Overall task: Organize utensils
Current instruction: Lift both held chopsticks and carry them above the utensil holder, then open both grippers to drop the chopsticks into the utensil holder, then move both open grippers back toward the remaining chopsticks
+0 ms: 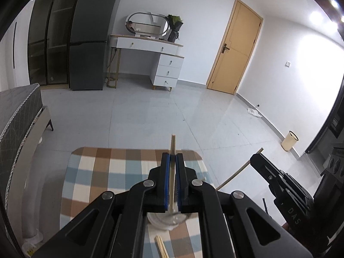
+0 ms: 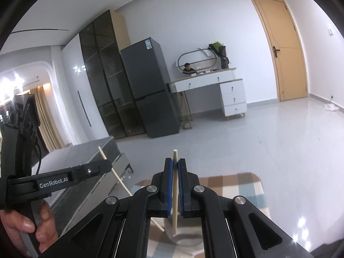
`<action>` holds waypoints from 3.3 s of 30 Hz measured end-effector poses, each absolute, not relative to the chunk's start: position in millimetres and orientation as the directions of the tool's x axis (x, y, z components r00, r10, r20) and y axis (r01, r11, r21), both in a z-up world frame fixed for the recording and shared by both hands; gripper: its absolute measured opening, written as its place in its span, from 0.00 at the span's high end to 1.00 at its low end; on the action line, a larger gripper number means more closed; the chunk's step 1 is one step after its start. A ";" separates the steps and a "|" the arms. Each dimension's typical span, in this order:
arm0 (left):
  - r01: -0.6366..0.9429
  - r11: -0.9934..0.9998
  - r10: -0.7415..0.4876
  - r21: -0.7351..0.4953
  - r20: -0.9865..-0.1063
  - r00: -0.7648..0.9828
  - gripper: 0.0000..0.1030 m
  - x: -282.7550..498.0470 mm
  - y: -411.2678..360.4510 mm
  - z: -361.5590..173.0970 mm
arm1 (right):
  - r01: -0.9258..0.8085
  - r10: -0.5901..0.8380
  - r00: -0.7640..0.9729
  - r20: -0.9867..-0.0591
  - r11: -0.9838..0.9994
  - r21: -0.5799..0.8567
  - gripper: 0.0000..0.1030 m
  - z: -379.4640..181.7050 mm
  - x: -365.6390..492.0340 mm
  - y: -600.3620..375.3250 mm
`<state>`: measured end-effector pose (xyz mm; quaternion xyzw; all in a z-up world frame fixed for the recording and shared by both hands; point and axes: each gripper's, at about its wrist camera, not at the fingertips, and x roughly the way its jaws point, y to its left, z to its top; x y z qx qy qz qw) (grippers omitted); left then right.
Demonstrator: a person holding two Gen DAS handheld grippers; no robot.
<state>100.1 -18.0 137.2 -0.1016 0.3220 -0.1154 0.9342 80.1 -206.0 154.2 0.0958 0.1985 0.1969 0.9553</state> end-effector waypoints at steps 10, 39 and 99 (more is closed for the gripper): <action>0.153 0.946 -0.297 -0.285 -0.578 0.760 0.99 134.8 -21.0 118.5 | -0.311 0.378 0.865 -0.331 0.920 0.238 0.96 147.7 113.9 -206.1; 0.194 0.968 -0.251 -0.162 -0.702 0.666 0.99 143.9 -47.8 67.9 | -0.339 0.447 0.761 -0.470 0.892 0.300 0.96 85.7 141.7 -209.1; -0.074 0.989 -0.031 -0.131 -0.662 0.749 0.20 -20.8 2.6 32.9 | -0.341 0.412 0.750 -0.517 0.911 0.231 0.19 20.8 -47.3 -203.4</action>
